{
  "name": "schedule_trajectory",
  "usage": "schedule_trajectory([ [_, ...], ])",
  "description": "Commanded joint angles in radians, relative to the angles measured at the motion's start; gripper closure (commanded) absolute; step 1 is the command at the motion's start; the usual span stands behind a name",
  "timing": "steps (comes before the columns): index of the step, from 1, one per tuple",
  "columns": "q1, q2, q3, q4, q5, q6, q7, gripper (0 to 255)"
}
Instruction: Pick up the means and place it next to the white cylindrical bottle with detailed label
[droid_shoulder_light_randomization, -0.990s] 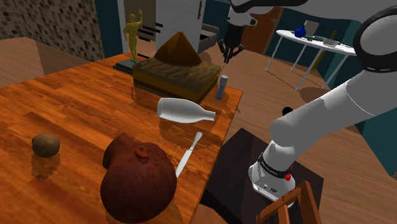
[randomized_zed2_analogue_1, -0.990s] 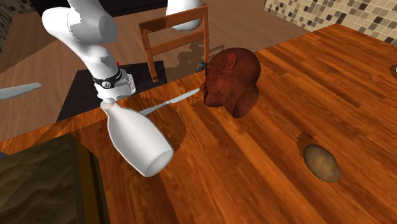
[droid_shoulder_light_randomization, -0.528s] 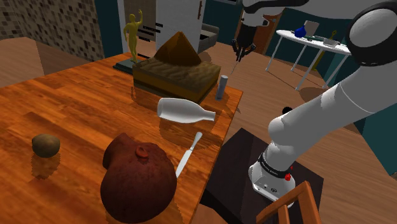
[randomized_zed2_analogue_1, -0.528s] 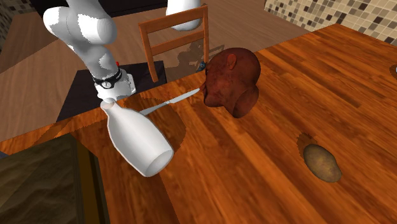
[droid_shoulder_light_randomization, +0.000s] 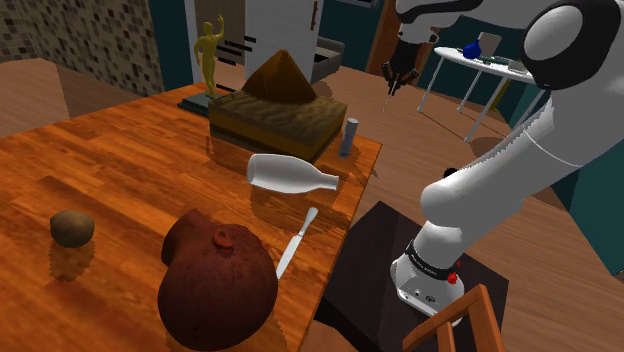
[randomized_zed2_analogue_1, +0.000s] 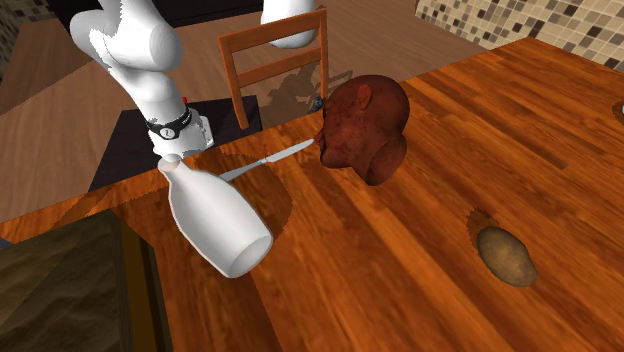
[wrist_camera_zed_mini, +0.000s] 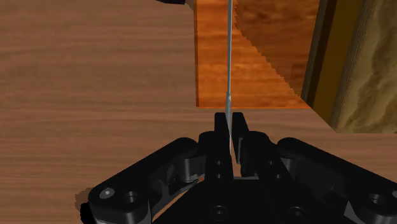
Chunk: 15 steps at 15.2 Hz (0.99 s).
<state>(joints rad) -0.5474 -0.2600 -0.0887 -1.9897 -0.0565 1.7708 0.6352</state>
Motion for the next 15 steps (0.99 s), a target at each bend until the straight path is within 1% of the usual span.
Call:
schedule_trajectory([
  [1, -0.005, 0.003, -0.008, -0.02, -0.002, 0.024, -0.012, 255],
  [15, -0.007, 0.018, -0.012, -0.194, -0.005, 0.213, -0.007, 255],
])
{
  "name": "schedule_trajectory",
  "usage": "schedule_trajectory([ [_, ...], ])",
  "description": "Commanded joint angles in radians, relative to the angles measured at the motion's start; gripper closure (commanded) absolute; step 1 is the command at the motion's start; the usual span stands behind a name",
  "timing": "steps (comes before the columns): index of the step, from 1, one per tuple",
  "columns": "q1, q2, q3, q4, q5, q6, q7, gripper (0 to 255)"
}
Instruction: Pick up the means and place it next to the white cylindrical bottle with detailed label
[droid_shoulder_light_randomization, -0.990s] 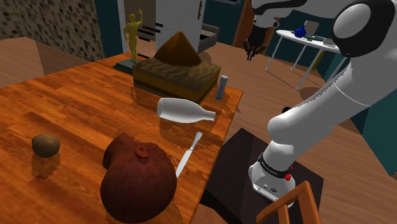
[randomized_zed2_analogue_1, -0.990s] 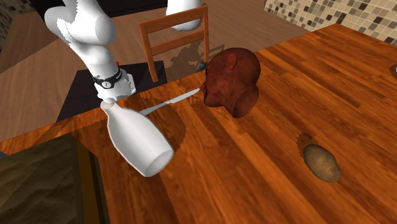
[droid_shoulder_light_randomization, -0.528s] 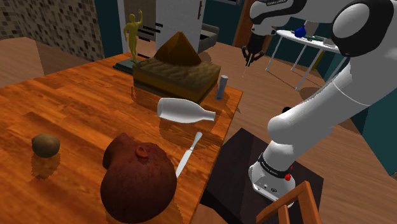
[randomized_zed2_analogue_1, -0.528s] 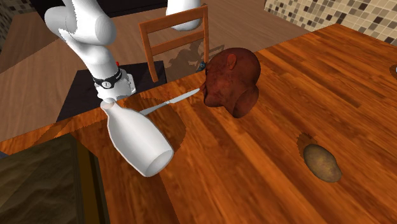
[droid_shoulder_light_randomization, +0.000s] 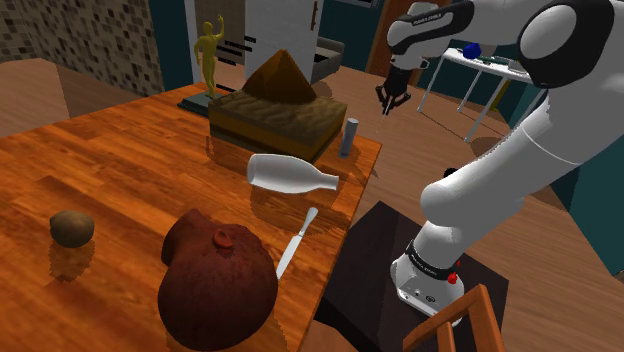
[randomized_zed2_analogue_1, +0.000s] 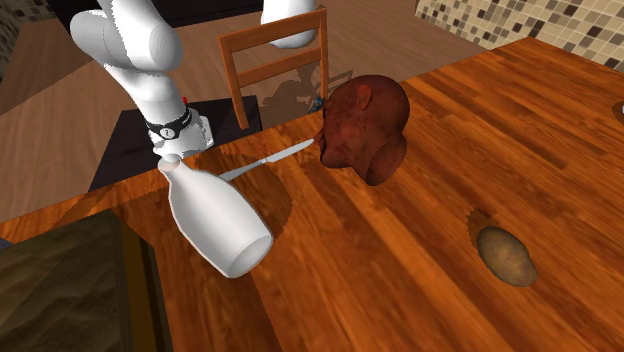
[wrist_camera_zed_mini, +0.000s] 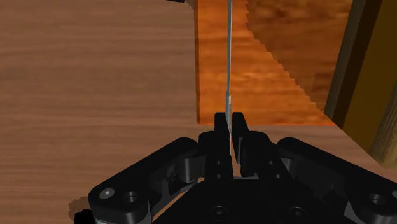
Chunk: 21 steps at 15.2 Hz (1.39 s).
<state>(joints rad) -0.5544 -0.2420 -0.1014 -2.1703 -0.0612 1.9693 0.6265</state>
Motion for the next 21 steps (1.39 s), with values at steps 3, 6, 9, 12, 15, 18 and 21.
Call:
schedule_trajectory([
  [3, 0.0, 0.009, 0.0, -0.045, -0.001, 0.055, 0.003, 255],
  [6, 0.0, 0.02, -0.001, -0.076, -0.001, 0.096, 0.003, 255],
  [9, -0.001, 0.033, -0.003, -0.104, -0.001, 0.137, 0.004, 255],
  [12, -0.001, 0.048, -0.004, -0.13, -0.001, 0.179, 0.005, 255],
  [15, -0.001, 0.065, -0.005, -0.155, -0.001, 0.221, 0.005, 255],
  [18, -0.001, 0.085, -0.006, -0.178, 0.0, 0.263, 0.005, 255],
  [21, -0.001, 0.106, -0.007, -0.199, 0.0, 0.305, 0.006, 255],
])
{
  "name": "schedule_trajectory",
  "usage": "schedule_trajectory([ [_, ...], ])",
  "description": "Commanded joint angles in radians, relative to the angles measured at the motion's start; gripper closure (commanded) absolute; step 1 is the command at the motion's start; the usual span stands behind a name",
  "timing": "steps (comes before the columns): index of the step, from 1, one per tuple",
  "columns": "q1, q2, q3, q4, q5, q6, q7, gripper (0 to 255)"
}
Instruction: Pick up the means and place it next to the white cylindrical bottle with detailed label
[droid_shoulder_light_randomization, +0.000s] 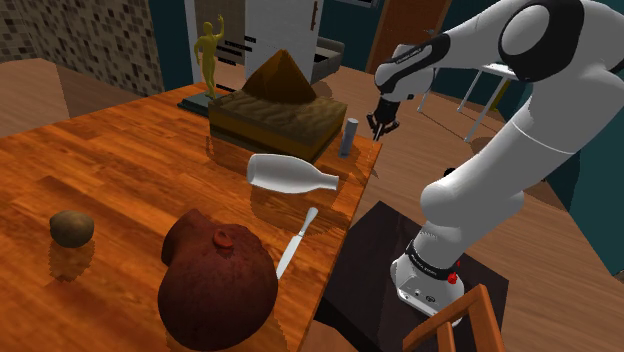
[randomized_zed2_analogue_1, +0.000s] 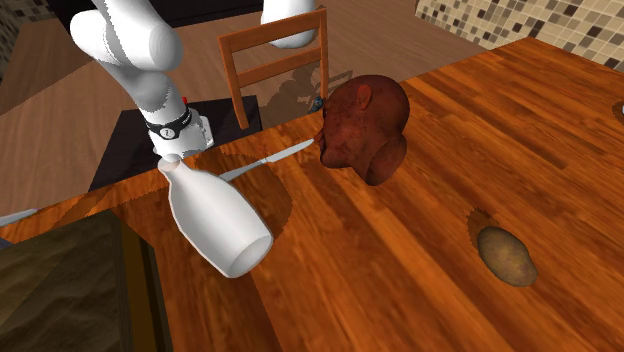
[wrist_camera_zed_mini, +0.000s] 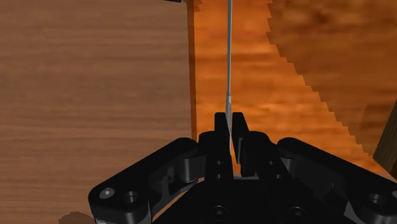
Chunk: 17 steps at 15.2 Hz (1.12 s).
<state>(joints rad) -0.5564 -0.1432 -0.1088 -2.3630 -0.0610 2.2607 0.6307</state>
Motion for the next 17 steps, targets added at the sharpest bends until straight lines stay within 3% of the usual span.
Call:
schedule_trajectory([
  [1, 0.001, 0.015, 0.0, -0.013, 0.001, 0.028, 0.001, 255],
  [10, 0.0, 0.027, 0.0, -0.022, 0.001, 0.05, 0.001, 255],
  [11, 0.0, 0.027, 0.0, -0.022, 0.001, 0.05, 0.001, 0],
  [16, 0.001, 0.027, 0.0, -0.022, 0.001, 0.05, 0.001, 0],
  [17, 0.001, 0.006, 0.001, -0.008, 0.0, 0.014, 0.002, 0],
])
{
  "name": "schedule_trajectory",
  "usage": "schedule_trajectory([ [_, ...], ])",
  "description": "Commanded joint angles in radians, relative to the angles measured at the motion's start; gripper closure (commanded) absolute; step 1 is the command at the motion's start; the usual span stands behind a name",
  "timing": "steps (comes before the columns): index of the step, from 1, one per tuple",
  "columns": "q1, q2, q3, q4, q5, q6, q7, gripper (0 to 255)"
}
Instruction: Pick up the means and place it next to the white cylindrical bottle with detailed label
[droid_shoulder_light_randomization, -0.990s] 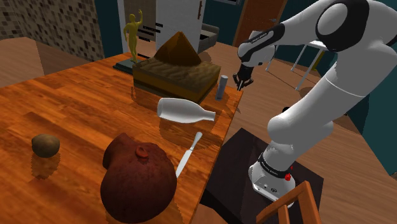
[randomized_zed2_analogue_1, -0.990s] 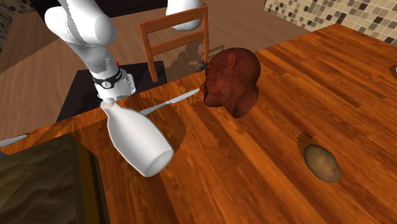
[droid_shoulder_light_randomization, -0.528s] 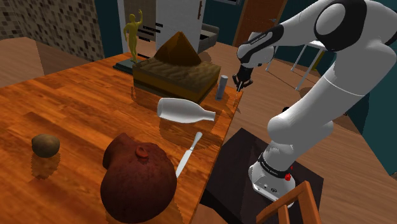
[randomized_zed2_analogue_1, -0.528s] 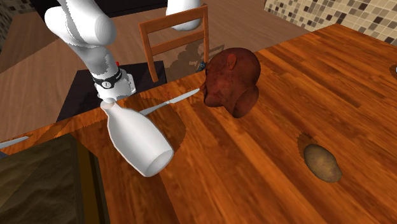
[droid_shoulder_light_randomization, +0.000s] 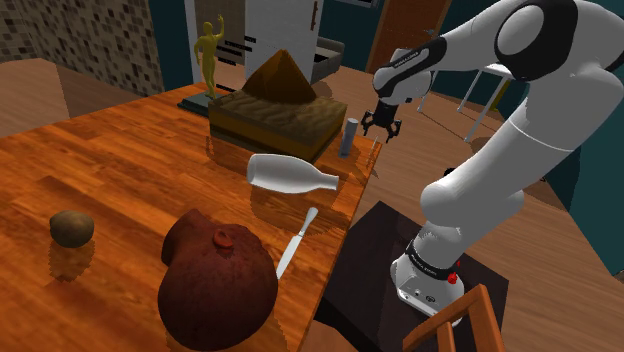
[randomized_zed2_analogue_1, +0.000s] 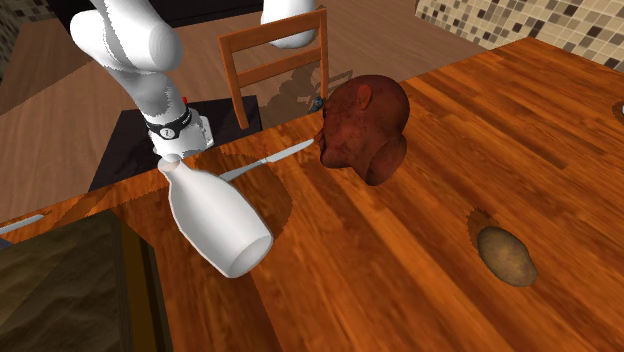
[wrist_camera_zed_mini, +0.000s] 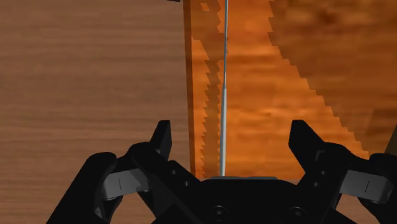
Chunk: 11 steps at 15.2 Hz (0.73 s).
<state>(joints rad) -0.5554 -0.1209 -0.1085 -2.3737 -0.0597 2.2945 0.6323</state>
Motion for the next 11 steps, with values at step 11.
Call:
schedule_trajectory([
  [11, 0.001, -0.068, 0.004, 0.049, -0.003, -0.117, 0.003, 0],
])
